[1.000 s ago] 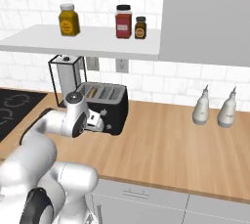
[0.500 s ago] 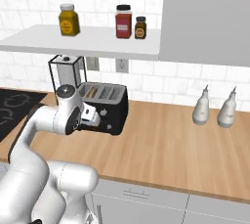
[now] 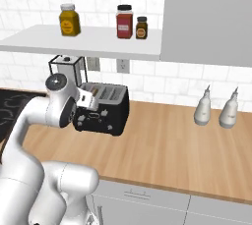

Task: Start the toaster. Once the lever pops up, take the bread to the plate on the dining counter.

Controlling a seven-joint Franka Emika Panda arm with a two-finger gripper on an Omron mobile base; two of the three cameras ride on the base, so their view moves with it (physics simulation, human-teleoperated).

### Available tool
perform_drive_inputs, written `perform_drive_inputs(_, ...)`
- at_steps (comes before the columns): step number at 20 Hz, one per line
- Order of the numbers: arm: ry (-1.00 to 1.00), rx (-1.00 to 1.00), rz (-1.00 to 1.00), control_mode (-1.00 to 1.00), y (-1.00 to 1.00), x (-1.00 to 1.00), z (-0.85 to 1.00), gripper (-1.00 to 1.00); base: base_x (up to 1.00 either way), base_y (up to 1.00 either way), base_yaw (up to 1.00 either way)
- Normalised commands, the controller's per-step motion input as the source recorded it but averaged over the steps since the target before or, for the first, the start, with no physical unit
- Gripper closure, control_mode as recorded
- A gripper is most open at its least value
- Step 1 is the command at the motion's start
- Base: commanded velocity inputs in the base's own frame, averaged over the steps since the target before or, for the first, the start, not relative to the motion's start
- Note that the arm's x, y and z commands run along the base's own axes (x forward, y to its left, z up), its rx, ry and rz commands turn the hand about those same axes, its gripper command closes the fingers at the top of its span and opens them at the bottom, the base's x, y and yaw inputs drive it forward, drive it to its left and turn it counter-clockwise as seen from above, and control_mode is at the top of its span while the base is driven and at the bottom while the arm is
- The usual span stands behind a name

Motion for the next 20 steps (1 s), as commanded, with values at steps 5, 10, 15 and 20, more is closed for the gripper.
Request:
perform_drive_inputs(5, -0.25, 0.0, 0.0, -1.0, 0.0, -0.03, 0.61, -1.0, 0.0, 0.0, 0.0)
perform_drive_inputs(10, -0.18, 0.0, 0.0, -1.0, 0.01, -0.01, 0.55, -1.0, 0.0, 0.0, 0.0)
perform_drive_inputs(15, -0.09, 0.0, -0.01, -1.0, 0.0, 0.05, 0.43, -1.0, 0.0, 0.0, 0.0)
perform_drive_inputs(20, -0.01, 0.0, -0.03, -1.0, 0.0, 0.21, 0.44, -1.0, 0.0, 0.0, 0.0)
